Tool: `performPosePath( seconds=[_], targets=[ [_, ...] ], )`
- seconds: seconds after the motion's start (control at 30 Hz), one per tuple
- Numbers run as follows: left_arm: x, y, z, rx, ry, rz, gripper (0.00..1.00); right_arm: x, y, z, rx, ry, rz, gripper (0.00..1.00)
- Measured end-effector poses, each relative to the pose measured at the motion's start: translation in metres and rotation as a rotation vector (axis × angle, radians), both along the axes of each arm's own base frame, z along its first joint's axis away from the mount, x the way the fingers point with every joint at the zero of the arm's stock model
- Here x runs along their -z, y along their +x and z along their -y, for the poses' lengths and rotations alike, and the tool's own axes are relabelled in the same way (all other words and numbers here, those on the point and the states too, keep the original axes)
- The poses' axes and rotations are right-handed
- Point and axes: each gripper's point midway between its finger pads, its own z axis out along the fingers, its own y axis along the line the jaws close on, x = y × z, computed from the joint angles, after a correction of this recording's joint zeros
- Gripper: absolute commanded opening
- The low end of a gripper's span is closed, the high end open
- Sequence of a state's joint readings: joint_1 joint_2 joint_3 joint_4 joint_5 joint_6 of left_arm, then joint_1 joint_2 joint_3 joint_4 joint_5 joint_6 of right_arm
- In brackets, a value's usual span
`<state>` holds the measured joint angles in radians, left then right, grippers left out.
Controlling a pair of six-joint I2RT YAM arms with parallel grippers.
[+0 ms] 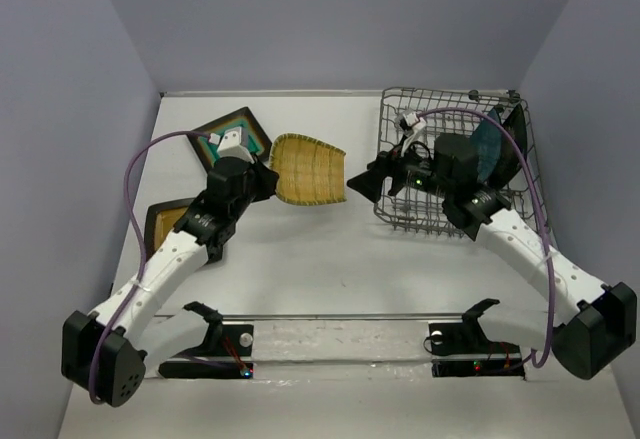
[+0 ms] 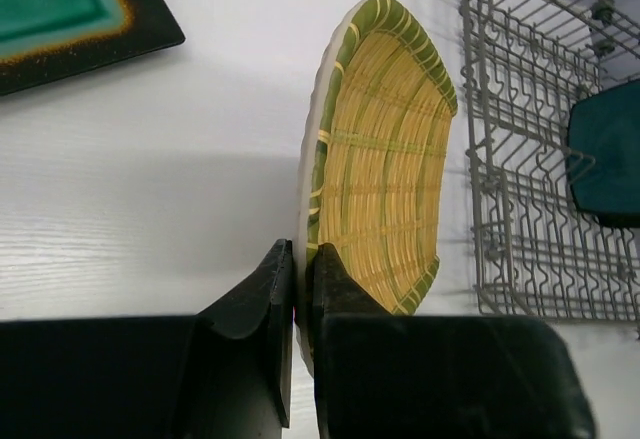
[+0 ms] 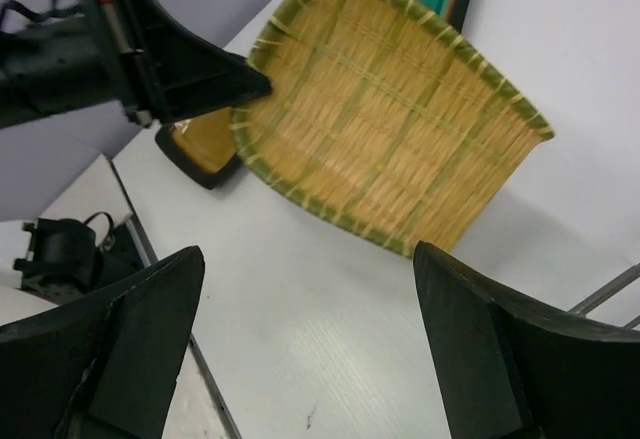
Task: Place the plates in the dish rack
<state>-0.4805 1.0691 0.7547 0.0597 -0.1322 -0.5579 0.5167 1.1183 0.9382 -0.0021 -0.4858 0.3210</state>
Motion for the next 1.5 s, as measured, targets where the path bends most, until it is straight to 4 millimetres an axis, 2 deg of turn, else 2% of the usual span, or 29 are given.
performPosePath(
  seconds=[0.13, 0.27, 0.4, 0.47, 0.57, 0.77, 0.83, 0.9, 0.93, 0.97, 1.0, 1.07, 1.1, 1.13, 1.17, 1.2, 1.27, 1.3, 1.37, 1.43, 1.5],
  targets=[
    [-0.028, -0.030, 0.000, 0.127, 0.048, 0.023, 0.06, -0.004, 0.009, -0.007, -0.033, -0.059, 0.061, 0.91],
    [-0.053, -0.062, 0.013, 0.333, 0.094, 0.044, 0.06, -0.010, 0.011, -0.012, -0.093, -0.109, 0.107, 0.91],
    [-0.058, -0.086, 0.028, 0.515, 0.113, 0.047, 0.06, -0.024, 0.024, -0.020, -0.120, -0.153, 0.151, 0.92],
    [-0.056, -0.095, 0.033, 0.582, 0.119, 0.040, 0.06, -0.023, 0.022, -0.022, -0.150, -0.168, 0.157, 0.92],
    [-0.052, -0.106, 0.039, 0.668, 0.122, 0.026, 0.06, -0.016, 0.008, -0.032, -0.229, -0.181, 0.152, 0.93],
    [-0.056, -0.110, 0.050, 0.763, 0.117, 0.033, 0.06, 0.003, -0.035, -0.063, -0.446, -0.191, 0.131, 0.88],
    [-0.056, -0.113, 0.052, 0.783, 0.113, 0.034, 0.06, 0.010, -0.041, -0.070, -0.482, -0.198, 0.123, 0.82],
    [-0.056, -0.114, 0.054, 0.799, 0.108, 0.034, 0.06, 0.020, -0.043, -0.076, -0.508, -0.206, 0.104, 0.67],
    [-0.055, -0.115, 0.055, 0.807, 0.105, 0.033, 0.06, 0.024, -0.043, -0.078, -0.513, -0.215, 0.100, 0.56],
    [-0.055, -0.116, 0.056, 0.814, 0.102, 0.029, 0.06, 0.029, -0.043, -0.080, -0.518, -0.220, 0.090, 0.30],
    [-0.054, -0.117, 0.057, 0.823, 0.098, 0.027, 0.08, 0.037, -0.039, -0.081, -0.514, -0.234, 0.077, 0.09],
    [-0.052, -0.120, 0.057, 0.841, 0.098, 0.017, 0.18, 0.045, -0.034, -0.081, -0.500, -0.250, 0.060, 0.07],
    [-0.049, -0.122, 0.056, 0.847, 0.109, 0.013, 0.26, 0.047, -0.033, -0.080, -0.497, -0.250, 0.044, 0.07],
    [-0.048, -0.121, 0.055, 0.850, 0.118, 0.019, 0.48, 0.049, -0.033, -0.079, -0.499, -0.252, 0.029, 0.07],
    [-0.048, -0.120, 0.055, 0.844, 0.116, 0.016, 0.58, 0.050, -0.033, -0.078, -0.495, -0.256, 0.022, 0.07],
    [-0.050, -0.119, 0.055, 0.832, 0.104, 0.017, 0.76, 0.049, -0.033, -0.079, -0.488, -0.255, 0.019, 0.07],
    [-0.057, -0.113, 0.057, 0.810, 0.099, 0.050, 0.94, 0.048, -0.029, -0.082, -0.456, -0.268, 0.037, 0.07],
    [-0.061, -0.110, 0.057, 0.796, 0.097, 0.069, 0.99, 0.049, -0.024, -0.082, -0.422, -0.280, 0.034, 0.07],
    [-0.070, -0.106, 0.053, 0.752, 0.095, 0.100, 0.99, 0.050, -0.012, -0.079, -0.329, -0.307, 0.033, 0.07],
    [-0.083, -0.103, 0.047, 0.696, 0.096, 0.153, 0.99, 0.048, 0.004, -0.070, -0.209, -0.332, 0.035, 0.07],
    [-0.092, -0.103, 0.039, 0.647, 0.095, 0.207, 0.99, 0.037, 0.026, -0.051, -0.051, -0.337, 0.047, 0.07]
  ],
)
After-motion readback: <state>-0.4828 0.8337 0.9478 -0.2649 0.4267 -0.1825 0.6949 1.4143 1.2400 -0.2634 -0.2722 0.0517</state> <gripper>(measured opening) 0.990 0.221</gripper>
